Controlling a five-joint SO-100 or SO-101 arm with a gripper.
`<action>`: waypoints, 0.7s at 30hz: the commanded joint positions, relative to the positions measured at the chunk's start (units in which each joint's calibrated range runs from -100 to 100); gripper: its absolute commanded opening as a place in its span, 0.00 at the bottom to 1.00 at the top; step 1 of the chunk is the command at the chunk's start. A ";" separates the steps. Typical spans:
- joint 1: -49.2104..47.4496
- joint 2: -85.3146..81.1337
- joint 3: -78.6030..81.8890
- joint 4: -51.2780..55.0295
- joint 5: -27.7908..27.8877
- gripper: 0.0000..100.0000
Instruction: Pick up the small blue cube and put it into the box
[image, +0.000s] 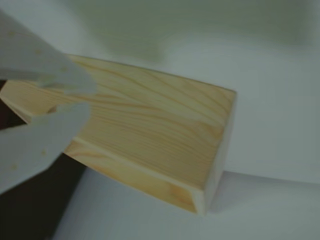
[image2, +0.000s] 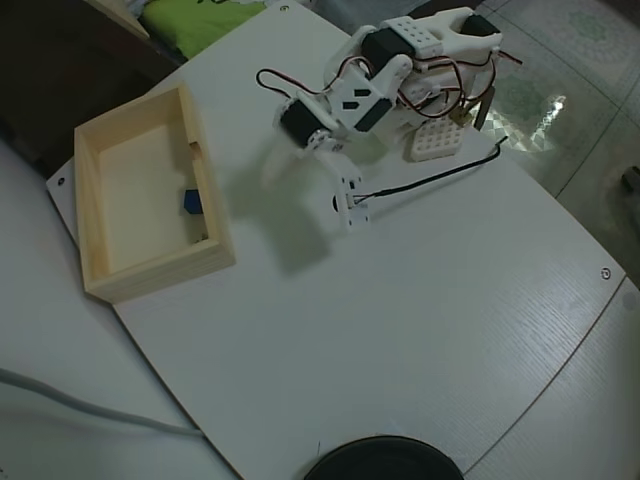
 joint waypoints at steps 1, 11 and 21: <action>-1.88 0.51 0.90 -0.06 0.06 0.01; -9.62 -0.34 0.90 2.92 0.32 0.01; -8.37 -0.34 0.90 2.92 -0.15 0.01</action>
